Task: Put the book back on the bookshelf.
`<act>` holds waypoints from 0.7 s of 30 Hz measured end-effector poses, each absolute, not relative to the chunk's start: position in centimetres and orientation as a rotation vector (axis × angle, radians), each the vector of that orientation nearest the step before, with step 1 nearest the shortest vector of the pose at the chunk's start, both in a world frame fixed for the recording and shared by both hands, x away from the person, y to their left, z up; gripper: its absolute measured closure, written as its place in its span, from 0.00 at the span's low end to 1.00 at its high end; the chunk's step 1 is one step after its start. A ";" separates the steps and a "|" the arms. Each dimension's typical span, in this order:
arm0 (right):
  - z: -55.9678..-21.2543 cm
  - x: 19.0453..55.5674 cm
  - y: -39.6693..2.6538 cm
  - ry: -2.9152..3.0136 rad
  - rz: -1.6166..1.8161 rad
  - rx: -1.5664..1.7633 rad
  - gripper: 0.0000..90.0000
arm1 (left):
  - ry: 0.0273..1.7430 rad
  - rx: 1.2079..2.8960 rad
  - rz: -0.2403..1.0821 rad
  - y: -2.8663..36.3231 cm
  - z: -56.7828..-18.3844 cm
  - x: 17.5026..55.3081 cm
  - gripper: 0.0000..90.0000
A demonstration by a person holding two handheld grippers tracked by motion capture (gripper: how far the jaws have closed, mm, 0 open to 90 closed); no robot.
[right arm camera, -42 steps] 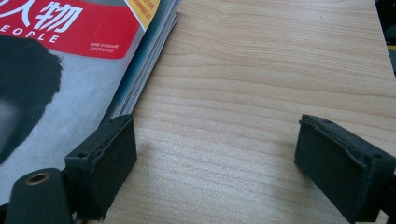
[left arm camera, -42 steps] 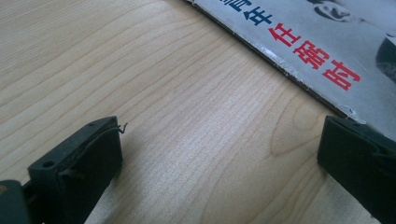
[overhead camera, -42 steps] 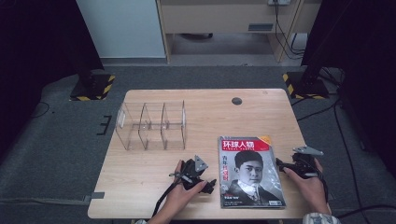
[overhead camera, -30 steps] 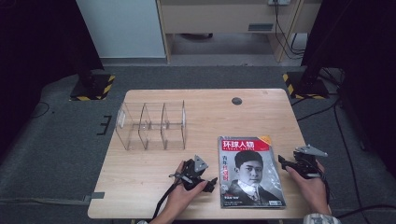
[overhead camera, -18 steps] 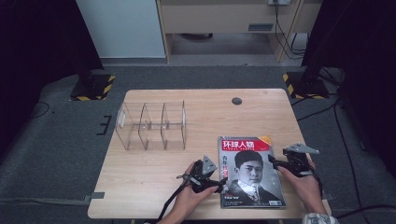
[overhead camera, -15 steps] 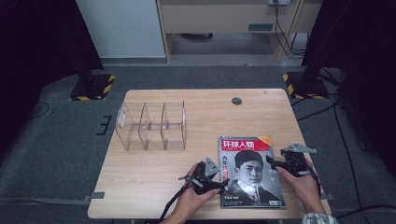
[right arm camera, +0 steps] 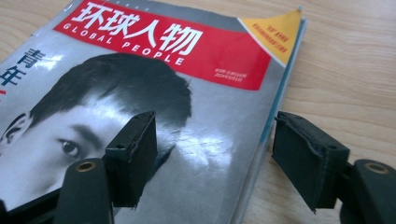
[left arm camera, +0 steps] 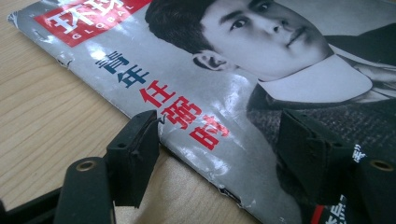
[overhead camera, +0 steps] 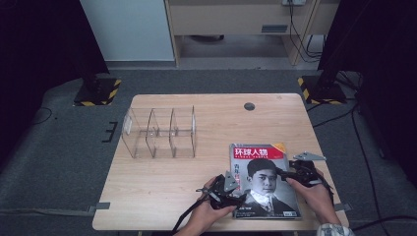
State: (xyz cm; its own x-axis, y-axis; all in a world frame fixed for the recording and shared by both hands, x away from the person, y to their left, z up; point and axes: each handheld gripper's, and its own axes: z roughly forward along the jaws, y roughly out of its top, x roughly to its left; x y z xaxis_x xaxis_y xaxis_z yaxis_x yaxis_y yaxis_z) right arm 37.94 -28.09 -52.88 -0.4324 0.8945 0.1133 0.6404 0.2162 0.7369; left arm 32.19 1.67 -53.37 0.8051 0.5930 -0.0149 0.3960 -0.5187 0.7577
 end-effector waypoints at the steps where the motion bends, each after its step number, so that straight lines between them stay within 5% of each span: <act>1: -52.9 37.9 -28.0 2.172 1.044 1.427 0.35 | 0.734 2.185 0.300 1.7 -53.4 32.3 0.32; 21: -50.7 36.5 -27.5 2.102 1.205 1.368 0.55 | 0.754 2.182 0.268 1.8 -53.4 32.5 0.31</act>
